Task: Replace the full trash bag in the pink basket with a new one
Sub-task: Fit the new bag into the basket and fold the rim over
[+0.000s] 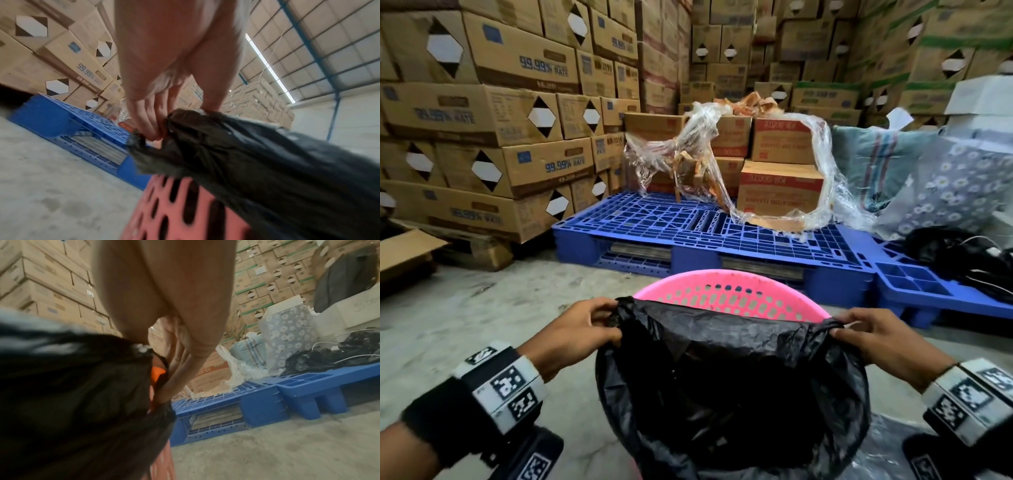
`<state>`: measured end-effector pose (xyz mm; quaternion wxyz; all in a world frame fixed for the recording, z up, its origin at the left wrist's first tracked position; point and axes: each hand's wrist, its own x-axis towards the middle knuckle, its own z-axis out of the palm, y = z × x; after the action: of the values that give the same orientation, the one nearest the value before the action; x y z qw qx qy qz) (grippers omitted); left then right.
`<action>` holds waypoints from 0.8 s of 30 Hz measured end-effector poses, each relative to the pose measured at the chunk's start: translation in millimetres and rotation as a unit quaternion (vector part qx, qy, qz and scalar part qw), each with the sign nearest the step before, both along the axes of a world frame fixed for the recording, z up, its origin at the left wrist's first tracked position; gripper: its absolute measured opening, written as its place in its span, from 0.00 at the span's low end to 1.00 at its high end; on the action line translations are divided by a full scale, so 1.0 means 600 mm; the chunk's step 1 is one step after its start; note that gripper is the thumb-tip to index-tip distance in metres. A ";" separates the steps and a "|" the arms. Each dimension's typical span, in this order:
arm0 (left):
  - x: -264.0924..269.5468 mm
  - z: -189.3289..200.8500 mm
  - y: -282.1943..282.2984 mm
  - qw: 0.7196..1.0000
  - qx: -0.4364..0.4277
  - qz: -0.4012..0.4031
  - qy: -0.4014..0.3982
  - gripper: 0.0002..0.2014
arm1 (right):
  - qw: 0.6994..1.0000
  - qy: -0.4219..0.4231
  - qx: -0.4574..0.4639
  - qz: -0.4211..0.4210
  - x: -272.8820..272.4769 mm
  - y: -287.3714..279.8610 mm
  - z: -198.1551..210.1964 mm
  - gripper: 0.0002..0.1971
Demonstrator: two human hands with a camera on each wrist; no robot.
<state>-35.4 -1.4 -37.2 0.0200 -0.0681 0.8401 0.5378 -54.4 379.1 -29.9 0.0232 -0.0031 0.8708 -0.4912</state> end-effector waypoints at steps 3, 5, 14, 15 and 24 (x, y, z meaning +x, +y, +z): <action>-0.036 0.015 0.002 0.998 0.027 -0.043 -0.032 0.21 | 0.997 -0.059 -0.040 -0.006 0.033 0.010 -0.002 0.04; -0.055 0.017 0.003 0.997 0.016 -0.055 -0.060 0.28 | 0.995 -0.084 -0.057 0.001 0.052 0.018 -0.002 0.06; 0.033 0.055 -0.007 0.966 -0.256 0.025 -0.020 0.23 | 0.998 -0.029 0.012 0.052 0.025 0.035 0.018 0.12; 0.059 0.057 -0.006 0.964 -0.257 -0.003 -0.062 0.28 | 0.998 -0.032 0.013 0.061 0.023 0.031 0.014 0.12; 0.005 0.044 -0.035 0.980 -0.179 -0.061 -0.054 0.23 | 0.997 -0.040 -0.018 0.063 0.081 0.006 0.003 0.08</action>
<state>-32.7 -22.7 -10.7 0.0858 -0.0486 0.9231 0.3718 -6.0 382.7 -28.0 0.0888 -0.0390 0.8584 -0.5038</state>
